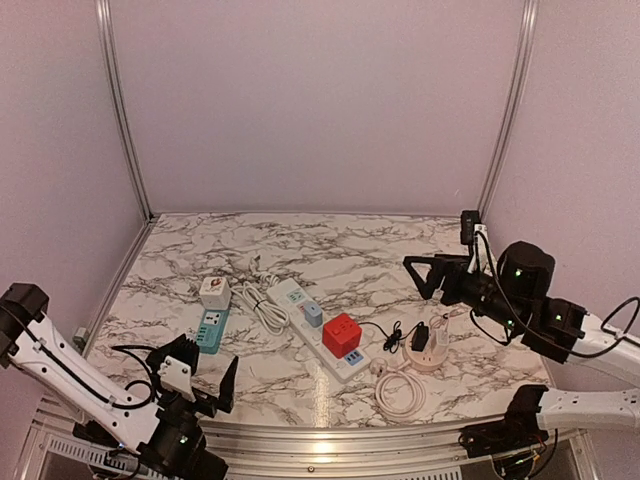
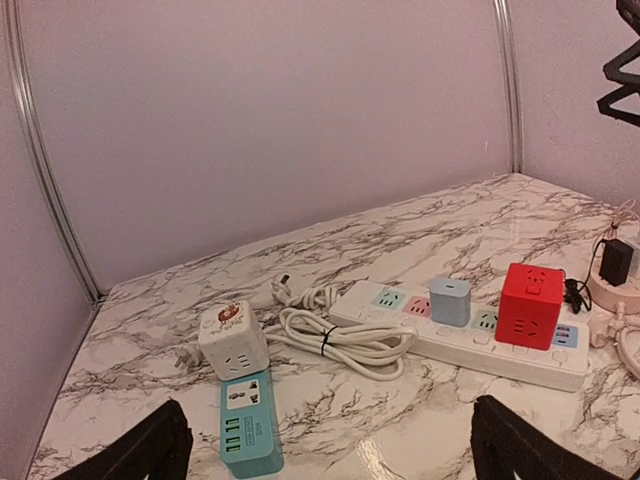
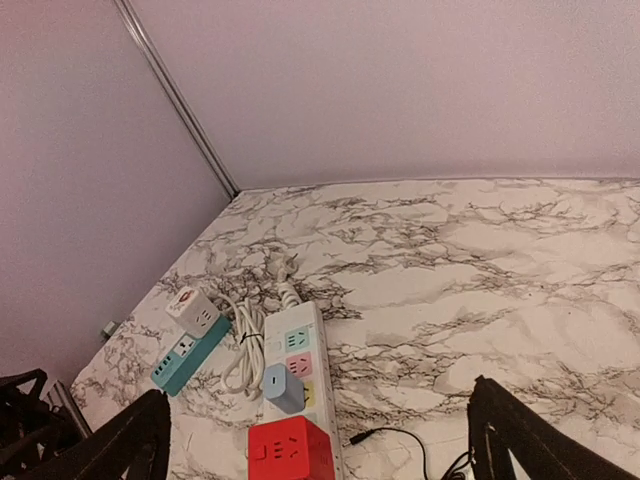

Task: Insert the plug
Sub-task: Reset both arms

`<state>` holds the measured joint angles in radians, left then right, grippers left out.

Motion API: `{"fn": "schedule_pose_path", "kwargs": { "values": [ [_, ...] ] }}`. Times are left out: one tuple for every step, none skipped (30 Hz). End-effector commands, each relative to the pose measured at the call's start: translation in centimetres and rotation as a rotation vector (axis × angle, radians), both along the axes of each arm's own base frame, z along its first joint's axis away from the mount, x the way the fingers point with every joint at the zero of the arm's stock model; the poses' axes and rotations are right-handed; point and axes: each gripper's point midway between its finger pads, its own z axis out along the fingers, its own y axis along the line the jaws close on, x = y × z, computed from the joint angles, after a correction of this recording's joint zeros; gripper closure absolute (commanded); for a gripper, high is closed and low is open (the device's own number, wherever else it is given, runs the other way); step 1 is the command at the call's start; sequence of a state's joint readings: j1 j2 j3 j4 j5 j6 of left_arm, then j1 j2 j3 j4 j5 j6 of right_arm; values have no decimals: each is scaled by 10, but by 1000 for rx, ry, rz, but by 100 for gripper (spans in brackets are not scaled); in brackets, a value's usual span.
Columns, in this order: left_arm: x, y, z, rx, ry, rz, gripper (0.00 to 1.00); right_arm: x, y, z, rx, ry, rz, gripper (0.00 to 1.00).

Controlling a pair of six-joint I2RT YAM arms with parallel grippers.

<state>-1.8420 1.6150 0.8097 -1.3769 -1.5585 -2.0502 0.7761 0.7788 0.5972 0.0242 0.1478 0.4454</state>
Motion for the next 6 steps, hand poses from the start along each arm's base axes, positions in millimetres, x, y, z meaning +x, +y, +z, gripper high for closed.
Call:
{"fn": "schedule_pose_path", "kwargs": {
  "values": [
    [-13, 11, 30, -192, 10, -128, 1, -44, -10, -59, -110, 54, 75, 2],
    [-13, 14, 30, -192, 17, -125, 1, -53, -12, -62, -99, 32, 100, 2],
    [-12, 16, 30, -190, 23, -121, 1, -62, -14, -60, -81, 4, 123, 1],
    [-12, 17, 30, -184, 27, -117, 1, -70, -17, -61, -66, -13, 143, 1],
    [-12, 17, 29, -173, 29, -112, 1, -78, -19, -59, -51, -37, 167, 2],
    [-13, 15, 29, -158, 30, -109, 1, -85, -22, -58, -40, -57, 185, 2]
  ]
}}
